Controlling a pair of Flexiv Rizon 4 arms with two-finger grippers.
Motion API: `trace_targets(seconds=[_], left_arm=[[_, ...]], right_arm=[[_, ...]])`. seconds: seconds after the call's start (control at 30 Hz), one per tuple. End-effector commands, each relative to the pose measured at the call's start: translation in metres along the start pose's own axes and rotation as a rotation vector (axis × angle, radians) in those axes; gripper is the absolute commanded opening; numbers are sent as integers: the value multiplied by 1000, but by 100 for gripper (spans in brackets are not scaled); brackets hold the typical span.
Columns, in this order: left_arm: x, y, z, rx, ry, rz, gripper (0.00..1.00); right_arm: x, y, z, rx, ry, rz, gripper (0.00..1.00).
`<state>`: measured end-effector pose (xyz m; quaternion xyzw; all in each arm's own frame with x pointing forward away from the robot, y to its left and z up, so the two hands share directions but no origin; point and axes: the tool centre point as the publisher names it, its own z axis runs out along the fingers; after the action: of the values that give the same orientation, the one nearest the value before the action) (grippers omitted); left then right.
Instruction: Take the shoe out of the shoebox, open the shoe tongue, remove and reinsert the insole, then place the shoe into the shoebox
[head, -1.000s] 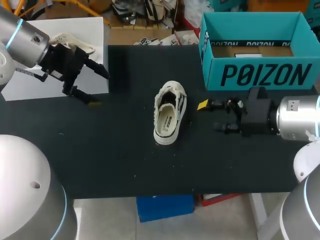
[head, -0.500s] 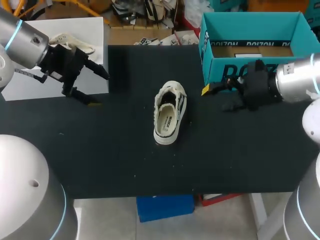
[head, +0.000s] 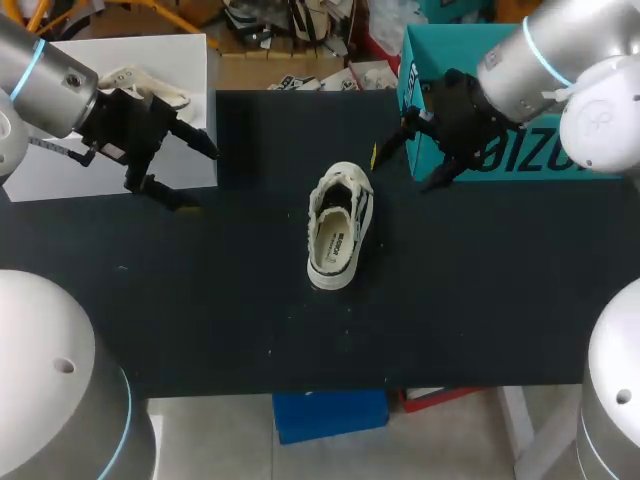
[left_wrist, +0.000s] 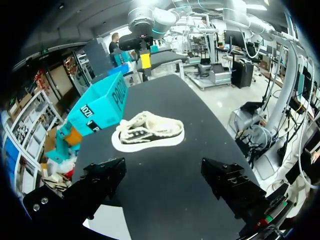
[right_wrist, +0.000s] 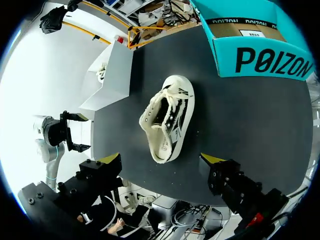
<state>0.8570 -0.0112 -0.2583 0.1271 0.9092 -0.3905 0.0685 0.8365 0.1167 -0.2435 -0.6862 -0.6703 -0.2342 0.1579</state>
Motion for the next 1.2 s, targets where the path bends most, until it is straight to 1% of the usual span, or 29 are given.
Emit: trace_targets(seconds=[0.03,0.2,0.33,0.5,0.6,0.8,1.0,1.2], left_arm=[[1,0,0,-4,0,-1,100],[1,0,0,-4,0,-1,100],[1,0,0,-4,0,-1,100],[1,0,0,-4,0,-1,100],[1,0,0,-4,0,-1,100],[1,0,0,-4,0,-1,100],[1,0,0,-4,0,-1,100],[1,0,0,-4,0,-1,100]], right_arm=[[6,8,17,46,-321,5,100],[9,5,31,30,-378,-1,100],[2,6,43,5,-420,-15,100],[0,9,57,-62,-439,-28,100],[-1,13,65,-88,-445,-31,100],[-8,21,81,-87,-461,-36,100],[-14,32,90,-83,-462,-49,100],[-25,40,98,-59,-459,-45,100]])
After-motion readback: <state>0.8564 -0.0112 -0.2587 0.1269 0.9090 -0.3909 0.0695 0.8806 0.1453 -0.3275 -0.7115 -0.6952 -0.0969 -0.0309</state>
